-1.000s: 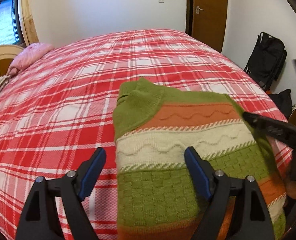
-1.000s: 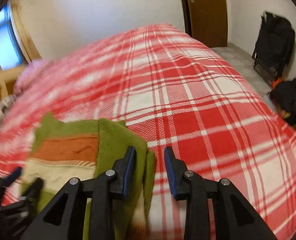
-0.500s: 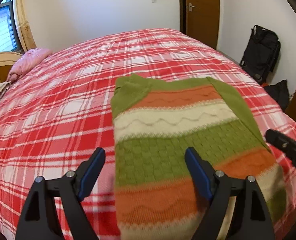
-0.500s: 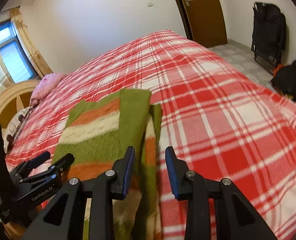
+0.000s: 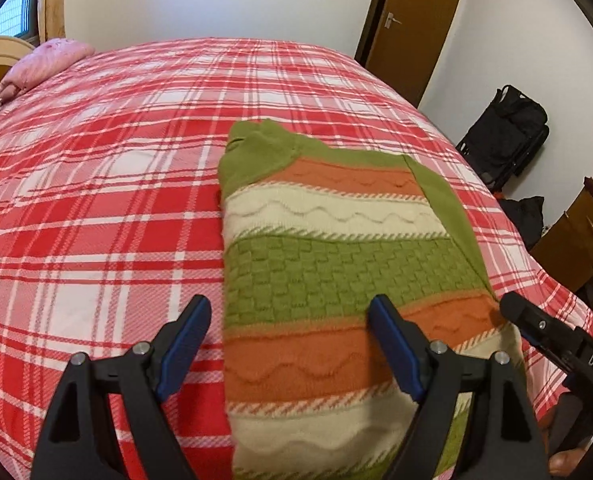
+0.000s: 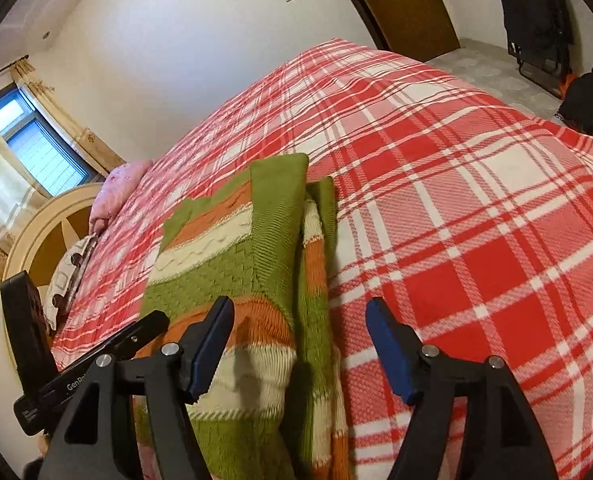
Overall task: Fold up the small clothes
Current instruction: 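Lower both grippers to the folded sweater's edge and slide fingers under it, then close the left gripper on the sweater edge while the right gripper grips it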
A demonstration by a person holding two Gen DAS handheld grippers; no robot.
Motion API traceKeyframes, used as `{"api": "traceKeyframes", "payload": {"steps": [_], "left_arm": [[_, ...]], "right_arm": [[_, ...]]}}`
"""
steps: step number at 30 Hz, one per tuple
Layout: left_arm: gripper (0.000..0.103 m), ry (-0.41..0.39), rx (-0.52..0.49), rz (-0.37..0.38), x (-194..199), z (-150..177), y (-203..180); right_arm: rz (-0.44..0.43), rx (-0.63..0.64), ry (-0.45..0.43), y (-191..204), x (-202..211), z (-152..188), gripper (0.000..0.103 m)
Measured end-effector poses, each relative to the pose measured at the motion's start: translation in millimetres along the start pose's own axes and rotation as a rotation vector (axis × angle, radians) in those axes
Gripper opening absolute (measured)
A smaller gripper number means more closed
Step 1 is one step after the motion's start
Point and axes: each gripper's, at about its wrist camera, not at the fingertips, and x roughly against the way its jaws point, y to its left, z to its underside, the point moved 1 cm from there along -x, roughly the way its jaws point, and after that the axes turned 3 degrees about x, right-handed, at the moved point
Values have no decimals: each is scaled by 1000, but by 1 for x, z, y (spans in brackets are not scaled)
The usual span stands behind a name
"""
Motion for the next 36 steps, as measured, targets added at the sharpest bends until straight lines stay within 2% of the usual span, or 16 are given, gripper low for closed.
{"api": "traceKeyframes", "payload": {"steps": [3, 7, 10, 14, 18, 25, 28, 32, 36], "left_arm": [[86, 27, 38, 28, -8, 2, 2], [87, 41, 92, 58, -15, 6, 8], [86, 61, 127, 101, -19, 7, 13], [84, 57, 120, 117, -20, 7, 12], [81, 46, 103, 114, -20, 7, 10], [73, 18, 55, 105, -18, 8, 6], [64, 12, 47, 110, -16, 7, 6], [61, 5, 32, 104, -15, 7, 4], [54, -2, 41, 108, -13, 7, 4]], "right_arm": [[14, 1, 28, -2, -17, -1, 69], [7, 33, -4, 1, -22, 2, 69], [-55, 97, 29, 13, -31, 8, 69], [-4, 212, 44, 28, -38, 10, 70], [-19, 172, 46, 23, -41, 7, 70], [31, 199, 44, 30, -42, 9, 69], [40, 203, 38, 32, -41, 10, 64], [40, 226, 30, 39, -39, 13, 50], [27, 212, 30, 38, -40, 13, 50]]}}
